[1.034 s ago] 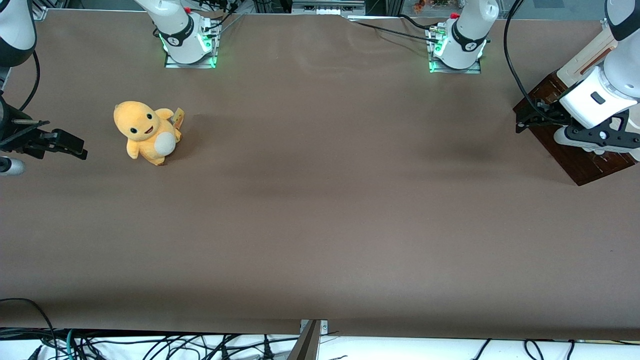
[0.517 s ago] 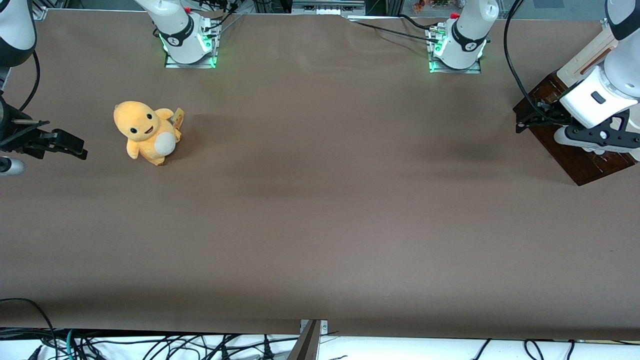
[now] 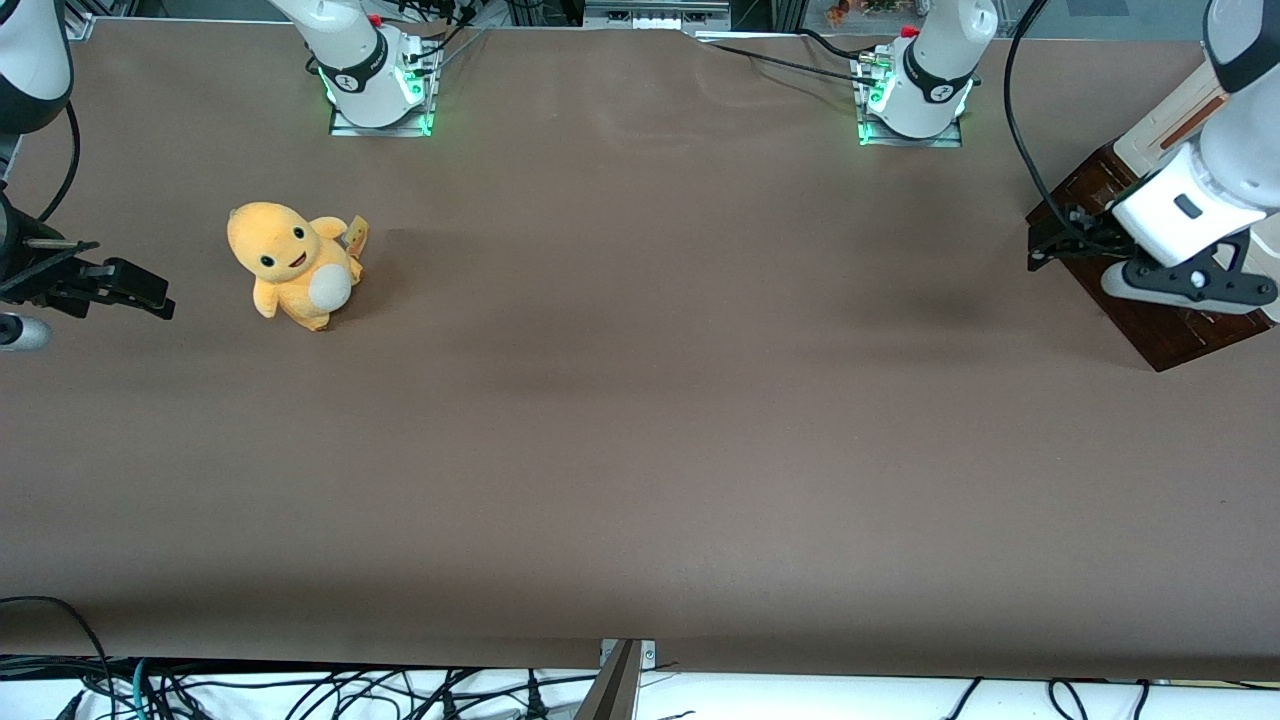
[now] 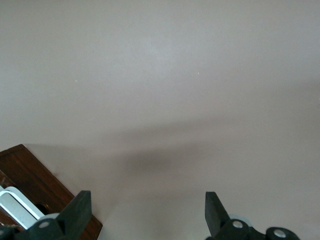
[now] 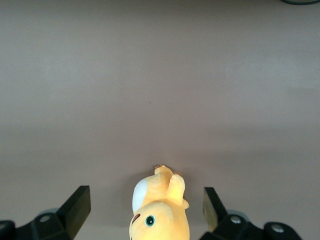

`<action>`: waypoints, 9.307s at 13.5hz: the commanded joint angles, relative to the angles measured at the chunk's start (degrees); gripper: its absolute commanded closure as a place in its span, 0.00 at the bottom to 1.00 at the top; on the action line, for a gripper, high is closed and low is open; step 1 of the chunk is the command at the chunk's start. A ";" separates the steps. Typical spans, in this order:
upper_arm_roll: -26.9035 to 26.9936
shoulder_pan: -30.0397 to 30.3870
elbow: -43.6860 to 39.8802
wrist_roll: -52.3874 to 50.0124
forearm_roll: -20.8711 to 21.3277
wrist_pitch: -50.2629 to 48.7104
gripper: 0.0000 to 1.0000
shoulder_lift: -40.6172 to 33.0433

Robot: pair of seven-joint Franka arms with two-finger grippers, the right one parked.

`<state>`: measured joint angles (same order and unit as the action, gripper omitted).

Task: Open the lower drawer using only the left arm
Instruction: 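Move the open left gripper toward the lower drawer's white handle, then close the left gripper around the white drawer handle, then pull the gripped handle away from the cabinet, sliding the drawer out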

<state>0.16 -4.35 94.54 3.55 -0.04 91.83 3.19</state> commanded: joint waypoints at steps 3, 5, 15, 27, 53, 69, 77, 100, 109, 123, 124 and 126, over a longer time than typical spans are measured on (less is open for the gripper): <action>0.19 0.57 -1.82 0.49 -1.27 -2.79 0.00 2.78; 0.28 0.92 -1.82 0.58 -1.28 -2.79 0.00 2.96; 0.28 0.92 -1.64 -1.18 5.12 -2.79 0.00 3.14; -0.51 -1.19 -0.50 -31.90 36.23 -13.15 0.00 19.20; -0.25 4.79 11.63 -64.64 55.85 -22.66 0.47 38.99; -0.69 5.49 12.07 -64.64 55.94 -21.43 0.96 38.91; -1.74 2.95 10.84 -63.94 54.98 -23.62 0.96 38.73; -1.92 -2.24 3.38 -58.66 48.73 -26.70 0.96 40.22; -1.92 -3.73 1.52 -58.84 47.85 -26.79 0.96 41.28; -1.83 -3.83 1.61 -56.47 47.41 -27.67 0.00 40.84; -1.92 -3.74 1.52 -55.94 47.41 -27.49 0.00 40.67; -2.35 -3.38 1.52 -53.76 47.33 -26.09 0.00 39.27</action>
<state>-2.04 -7.88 96.95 -53.56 48.60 65.45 44.08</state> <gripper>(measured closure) 0.145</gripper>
